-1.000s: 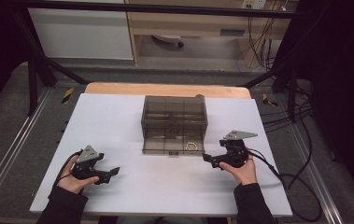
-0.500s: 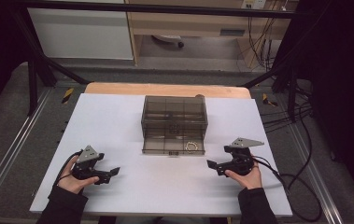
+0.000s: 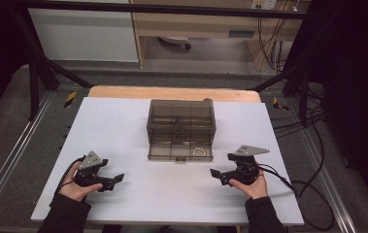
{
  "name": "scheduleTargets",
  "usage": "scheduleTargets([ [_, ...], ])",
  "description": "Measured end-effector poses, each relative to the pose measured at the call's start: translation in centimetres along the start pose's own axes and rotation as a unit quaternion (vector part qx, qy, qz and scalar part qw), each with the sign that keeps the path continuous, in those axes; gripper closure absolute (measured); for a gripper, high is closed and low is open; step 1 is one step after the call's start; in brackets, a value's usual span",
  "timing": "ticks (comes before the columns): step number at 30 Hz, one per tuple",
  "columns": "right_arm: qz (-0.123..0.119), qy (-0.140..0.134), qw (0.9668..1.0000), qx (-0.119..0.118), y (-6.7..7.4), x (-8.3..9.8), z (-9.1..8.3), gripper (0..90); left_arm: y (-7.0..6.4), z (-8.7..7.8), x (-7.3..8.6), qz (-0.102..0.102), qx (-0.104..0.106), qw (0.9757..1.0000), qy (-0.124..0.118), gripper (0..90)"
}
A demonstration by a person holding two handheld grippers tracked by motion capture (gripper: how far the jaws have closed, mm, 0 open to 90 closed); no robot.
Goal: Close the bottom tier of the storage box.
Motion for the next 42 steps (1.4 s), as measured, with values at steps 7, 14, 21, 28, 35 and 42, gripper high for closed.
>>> scheduleTargets([
  [7,-0.009,0.014,0.9998,-0.013,1.1,0.0,1.0,8.6,0.0,0.0,0.0,0.000,0.000,1.0000,0.001,9.7],
  [14,-0.014,0.010,0.9997,-0.019,2.0,0.0,2.0,16.9,0.0,0.0,0.0,0.000,0.000,1.0000,0.001,9.7],
  [21,-0.028,0.013,0.9991,-0.030,2.9,0.0,3.1,29.3,0.0,0.1,0.1,0.000,-0.001,1.0000,0.003,9.7],
  [28,-0.029,0.010,0.9989,-0.035,3.8,-0.1,4.0,40.2,0.0,0.0,0.0,0.000,-0.001,1.0000,0.001,9.7],
  [35,-0.034,0.019,0.9987,-0.033,4.1,-0.1,4.7,51.1,0.0,0.1,0.1,-0.001,0.000,1.0000,0.002,9.8],
  [42,-0.038,0.027,0.9981,-0.040,4.5,-0.2,5.5,63.1,0.0,0.1,0.0,-0.001,0.000,1.0000,0.001,9.8],
])
Point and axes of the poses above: each handheld gripper's, and its own axes: z roughly forward along the jaws, x roughly out of its underside, y roughly to its left, the point moved 4 cm from there along z, roughly forward along the jaws, and after that the axes turned 6 degrees about z, right-handed, at the moved point
